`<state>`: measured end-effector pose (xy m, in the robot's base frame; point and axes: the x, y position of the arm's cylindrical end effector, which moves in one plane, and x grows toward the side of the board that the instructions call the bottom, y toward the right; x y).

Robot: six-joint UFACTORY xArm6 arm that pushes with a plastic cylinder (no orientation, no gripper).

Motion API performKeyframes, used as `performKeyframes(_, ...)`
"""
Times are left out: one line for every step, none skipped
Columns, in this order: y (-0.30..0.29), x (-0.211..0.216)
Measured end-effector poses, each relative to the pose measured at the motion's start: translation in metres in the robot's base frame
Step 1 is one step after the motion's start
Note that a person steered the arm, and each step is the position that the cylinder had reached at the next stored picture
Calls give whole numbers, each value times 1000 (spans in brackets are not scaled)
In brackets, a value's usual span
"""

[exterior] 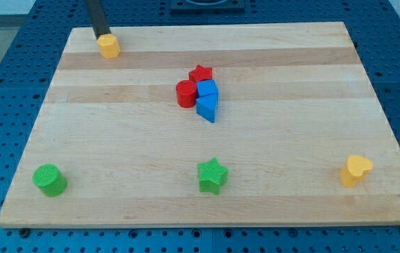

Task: Slide the hexagon diagonal to the green star

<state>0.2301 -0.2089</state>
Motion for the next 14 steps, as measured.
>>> performKeyframes(27, 13)
performKeyframes(47, 31)
performKeyframes(49, 54)
performKeyframes(26, 54)
performKeyframes(-4, 51)
performKeyframes(-26, 53)
performKeyframes(-29, 64)
performKeyframes(-29, 84)
performKeyframes(-29, 109)
performKeyframes(-25, 131)
performKeyframes(-18, 136)
performKeyframes(-12, 136)
performKeyframes(-8, 130)
performKeyframes(-1, 123)
